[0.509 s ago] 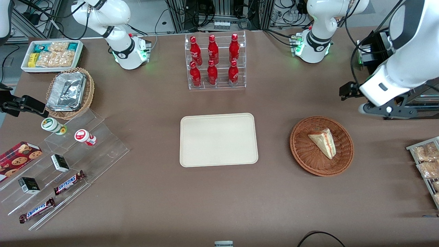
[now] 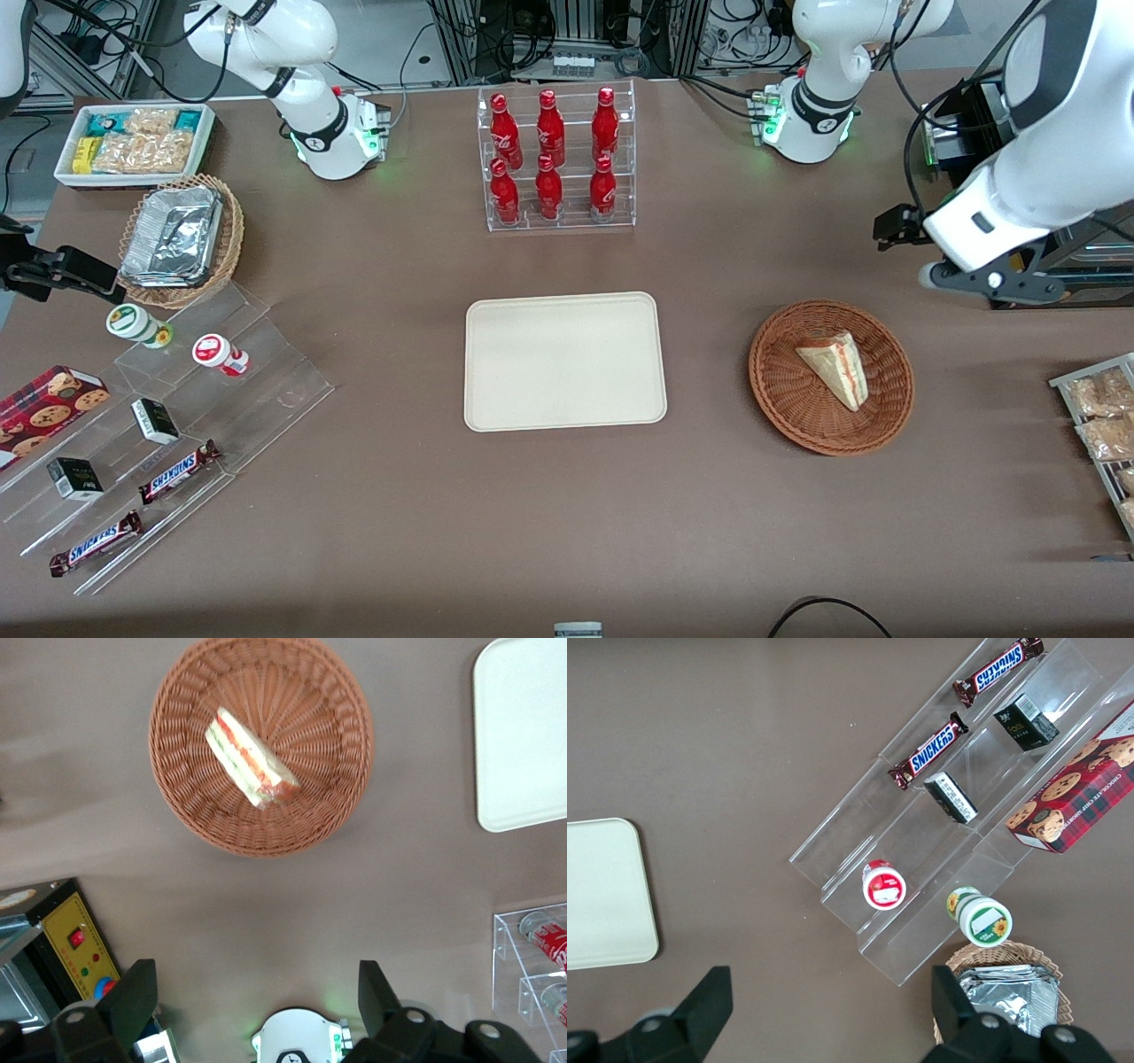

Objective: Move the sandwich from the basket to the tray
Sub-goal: 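Move the open left gripper over the sandwich in the wicker basket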

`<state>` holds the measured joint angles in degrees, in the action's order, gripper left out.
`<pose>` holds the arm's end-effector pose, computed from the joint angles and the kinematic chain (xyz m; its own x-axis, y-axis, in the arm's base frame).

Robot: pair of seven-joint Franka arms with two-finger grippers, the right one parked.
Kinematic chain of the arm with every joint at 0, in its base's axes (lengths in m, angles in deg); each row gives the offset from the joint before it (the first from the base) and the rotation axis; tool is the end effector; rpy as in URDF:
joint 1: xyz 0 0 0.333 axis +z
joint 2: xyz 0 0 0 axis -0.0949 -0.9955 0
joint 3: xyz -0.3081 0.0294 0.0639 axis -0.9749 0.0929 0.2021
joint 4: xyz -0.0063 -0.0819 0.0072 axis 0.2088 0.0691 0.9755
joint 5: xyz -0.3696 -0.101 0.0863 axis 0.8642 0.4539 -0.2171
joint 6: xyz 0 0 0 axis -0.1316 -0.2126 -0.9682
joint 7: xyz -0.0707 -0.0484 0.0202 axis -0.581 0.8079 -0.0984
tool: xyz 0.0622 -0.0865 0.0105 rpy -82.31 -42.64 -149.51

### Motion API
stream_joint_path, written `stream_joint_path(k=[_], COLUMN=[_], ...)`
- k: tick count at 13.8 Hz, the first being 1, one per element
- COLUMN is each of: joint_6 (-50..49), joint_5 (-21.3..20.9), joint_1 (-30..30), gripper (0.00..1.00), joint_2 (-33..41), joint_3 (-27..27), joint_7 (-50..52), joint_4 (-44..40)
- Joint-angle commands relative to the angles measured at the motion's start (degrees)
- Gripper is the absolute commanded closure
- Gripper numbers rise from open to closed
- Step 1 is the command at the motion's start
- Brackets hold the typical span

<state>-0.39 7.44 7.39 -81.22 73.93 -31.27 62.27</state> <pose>0.5421 -0.0800 0.5506 0.9514 -0.1800 -0.2499 -0.1899 -0.9817 -0.0160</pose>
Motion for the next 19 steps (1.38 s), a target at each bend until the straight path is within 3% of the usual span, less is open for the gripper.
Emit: stream_joint_path(k=[1,10,15,19], joint_6=[3.67,35.12,47.17,56.77], joint_5=[0.77,0.68,0.77,0.95], joint_1=[1.57,1.66,2.10,3.51], gripper=[0.00,0.00,0.00,0.00], joint_2=[-2.21,-2.04,-2.21,-2.30], joint_3=[-0.53,-0.35,-0.35,-0.35], joint_7=[-1.17,1.11,16.99,40.36], joint_4=[3.03,25.62,30.73,34.87])
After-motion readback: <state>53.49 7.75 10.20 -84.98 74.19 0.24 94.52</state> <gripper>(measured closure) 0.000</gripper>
